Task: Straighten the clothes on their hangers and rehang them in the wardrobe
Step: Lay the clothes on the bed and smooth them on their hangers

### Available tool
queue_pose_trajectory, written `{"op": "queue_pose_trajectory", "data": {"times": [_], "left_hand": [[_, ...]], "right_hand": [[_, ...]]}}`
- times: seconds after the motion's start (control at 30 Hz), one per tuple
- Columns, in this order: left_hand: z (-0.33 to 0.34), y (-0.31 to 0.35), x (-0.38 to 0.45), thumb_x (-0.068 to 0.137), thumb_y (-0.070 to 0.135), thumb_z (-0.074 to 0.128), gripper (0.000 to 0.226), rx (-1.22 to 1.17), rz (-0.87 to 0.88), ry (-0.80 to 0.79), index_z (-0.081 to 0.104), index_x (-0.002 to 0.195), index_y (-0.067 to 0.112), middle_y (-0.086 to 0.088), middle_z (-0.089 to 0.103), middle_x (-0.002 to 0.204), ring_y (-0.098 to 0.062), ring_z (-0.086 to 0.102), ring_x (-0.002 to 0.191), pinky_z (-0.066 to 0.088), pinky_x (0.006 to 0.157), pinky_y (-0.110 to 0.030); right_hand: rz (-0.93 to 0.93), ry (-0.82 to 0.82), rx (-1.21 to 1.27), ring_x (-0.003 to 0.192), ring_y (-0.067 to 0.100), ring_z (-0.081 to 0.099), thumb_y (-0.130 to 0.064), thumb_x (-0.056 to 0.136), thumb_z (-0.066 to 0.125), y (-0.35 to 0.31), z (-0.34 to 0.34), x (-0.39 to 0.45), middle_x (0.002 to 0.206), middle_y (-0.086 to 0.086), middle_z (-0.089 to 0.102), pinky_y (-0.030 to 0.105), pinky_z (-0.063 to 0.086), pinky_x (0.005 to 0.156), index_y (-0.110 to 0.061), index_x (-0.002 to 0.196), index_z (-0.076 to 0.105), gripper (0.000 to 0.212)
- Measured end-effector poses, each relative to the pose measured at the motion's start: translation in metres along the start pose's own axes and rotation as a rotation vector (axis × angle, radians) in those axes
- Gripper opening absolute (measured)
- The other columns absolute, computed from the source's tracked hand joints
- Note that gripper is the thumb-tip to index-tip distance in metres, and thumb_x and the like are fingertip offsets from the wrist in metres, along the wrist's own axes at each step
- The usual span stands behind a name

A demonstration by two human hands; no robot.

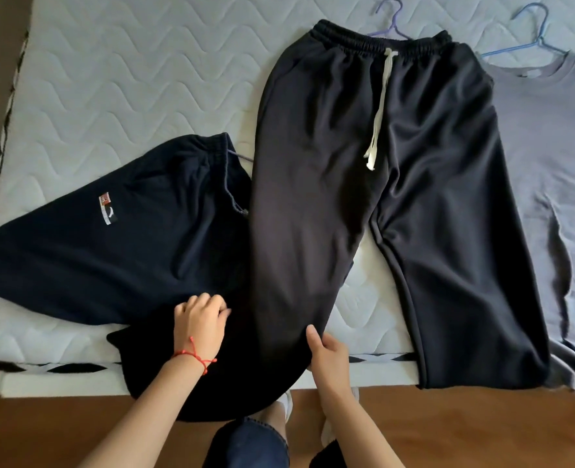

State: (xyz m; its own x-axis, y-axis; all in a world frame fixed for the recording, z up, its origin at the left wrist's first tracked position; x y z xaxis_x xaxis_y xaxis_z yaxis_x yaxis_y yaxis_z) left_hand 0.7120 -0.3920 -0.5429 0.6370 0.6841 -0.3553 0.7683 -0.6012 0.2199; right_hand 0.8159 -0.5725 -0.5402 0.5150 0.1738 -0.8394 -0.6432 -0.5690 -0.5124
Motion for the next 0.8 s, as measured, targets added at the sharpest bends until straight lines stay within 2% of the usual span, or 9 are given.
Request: {"op": "queue_pose_trajectory", "data": {"times": [0.07, 0.2, 0.27, 0.33, 0.47, 0.6, 0.67, 0.73, 0.8], "left_hand": [[0.004, -0.006, -0.007, 0.057, 0.01, 0.085, 0.024, -0.029, -0.017, -0.001, 0.064, 0.068, 0.01, -0.01, 0.061, 0.072, -0.034, 0.061, 0.064, 0.049, 0.054, -0.04], [0.011, -0.013, -0.024, 0.065, 0.014, 0.08, 0.045, 0.025, -0.076, -0.051, 0.063, 0.106, 0.005, -0.017, 0.06, 0.107, -0.041, 0.061, 0.089, 0.051, 0.064, -0.046], [0.011, -0.012, -0.027, 0.073, 0.014, 0.074, 0.038, 0.062, -0.106, -0.059, 0.061, 0.108, 0.005, -0.016, 0.062, 0.104, -0.039, 0.061, 0.091, 0.048, 0.07, -0.047], [0.008, -0.009, -0.026, 0.08, 0.019, 0.067, 0.027, 0.098, -0.152, -0.044, 0.061, 0.103, 0.006, -0.014, 0.066, 0.099, -0.036, 0.06, 0.094, 0.042, 0.077, -0.044], [-0.007, 0.003, -0.022, 0.084, 0.026, 0.062, 0.027, 0.121, -0.203, -0.075, 0.063, 0.105, 0.011, -0.012, 0.069, 0.098, -0.032, 0.055, 0.104, 0.033, 0.086, -0.039], [-0.028, -0.002, -0.05, 0.075, 0.013, 0.068, 0.014, -0.16, -0.205, 0.002, 0.067, 0.079, 0.0, -0.024, 0.065, 0.068, -0.04, 0.063, 0.079, 0.041, 0.075, -0.039], [-0.036, -0.001, -0.077, 0.081, 0.006, 0.064, 0.017, -0.437, -0.359, -0.051, 0.067, 0.094, -0.005, -0.026, 0.069, 0.09, -0.038, 0.063, 0.094, 0.043, 0.078, -0.036], [-0.019, -0.011, -0.109, 0.082, 0.001, 0.063, 0.041, -0.763, -0.647, -0.205, 0.055, 0.121, -0.008, -0.019, 0.059, 0.12, -0.03, 0.054, 0.116, 0.037, 0.095, -0.035], [0.01, -0.018, -0.14, 0.075, 0.004, 0.071, 0.06, -0.97, -0.847, -0.33, 0.045, 0.126, -0.014, -0.022, 0.051, 0.129, -0.031, 0.05, 0.117, 0.036, 0.101, -0.033]], "right_hand": [[0.0, -0.013, 0.036, 0.069, 0.02, 0.044, -0.035, 0.091, 0.051, 0.001, -0.002, -0.001, 0.07, 0.008, 0.042, 0.035, 0.041, 0.065, -0.012, 0.072, 0.048, 0.03], [-0.011, -0.007, 0.05, 0.066, 0.019, 0.033, -0.033, 0.094, 0.046, -0.006, -0.012, -0.005, 0.072, 0.009, 0.032, 0.03, 0.032, 0.061, -0.011, 0.071, 0.036, 0.033], [-0.023, 0.031, 0.085, 0.067, 0.018, 0.033, -0.033, 0.094, 0.046, -0.01, -0.019, -0.003, 0.073, 0.008, 0.034, 0.03, 0.027, 0.06, -0.004, 0.07, 0.036, 0.038], [-0.013, 0.071, 0.167, 0.072, 0.018, 0.038, -0.034, 0.094, 0.046, -0.011, -0.027, 0.001, 0.075, 0.006, 0.041, 0.031, 0.031, 0.063, -0.001, 0.073, 0.044, 0.039], [-0.031, 0.088, 0.237, 0.074, 0.018, 0.041, -0.035, 0.094, 0.047, -0.014, -0.038, 0.002, 0.079, 0.006, 0.045, 0.03, 0.033, 0.068, -0.01, 0.079, 0.053, 0.029], [-0.087, 0.091, 0.201, 0.071, 0.017, 0.037, -0.033, 0.094, 0.046, -0.017, -0.048, -0.002, 0.077, 0.005, 0.041, 0.029, 0.031, 0.063, -0.005, 0.073, 0.048, 0.035], [-0.132, 0.083, 0.169, 0.068, 0.016, 0.032, -0.032, 0.094, 0.047, -0.02, -0.052, -0.005, 0.074, 0.006, 0.036, 0.028, 0.027, 0.059, -0.011, 0.074, 0.046, 0.029], [-0.194, 0.088, 0.113, 0.064, 0.014, 0.029, -0.029, 0.094, 0.047, -0.022, -0.056, -0.007, 0.071, 0.007, 0.031, 0.026, 0.025, 0.055, -0.012, 0.072, 0.042, 0.029], [-0.253, 0.104, 0.055, 0.057, 0.009, 0.025, -0.026, 0.094, 0.048, -0.023, -0.062, -0.009, 0.067, 0.006, 0.026, 0.019, 0.023, 0.047, -0.011, 0.069, 0.037, 0.031]]}}
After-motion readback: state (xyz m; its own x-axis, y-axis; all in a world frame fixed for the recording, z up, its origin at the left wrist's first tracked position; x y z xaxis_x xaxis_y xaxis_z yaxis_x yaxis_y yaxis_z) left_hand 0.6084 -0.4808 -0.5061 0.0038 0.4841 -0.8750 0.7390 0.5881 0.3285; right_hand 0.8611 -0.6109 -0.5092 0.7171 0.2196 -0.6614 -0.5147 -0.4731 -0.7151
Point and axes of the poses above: each hand's wrist, its own x-axis towards the middle knuckle, its own z-axis out of the palm, y = z × x, the point moved 2 cm from there along x, towards the middle knuckle
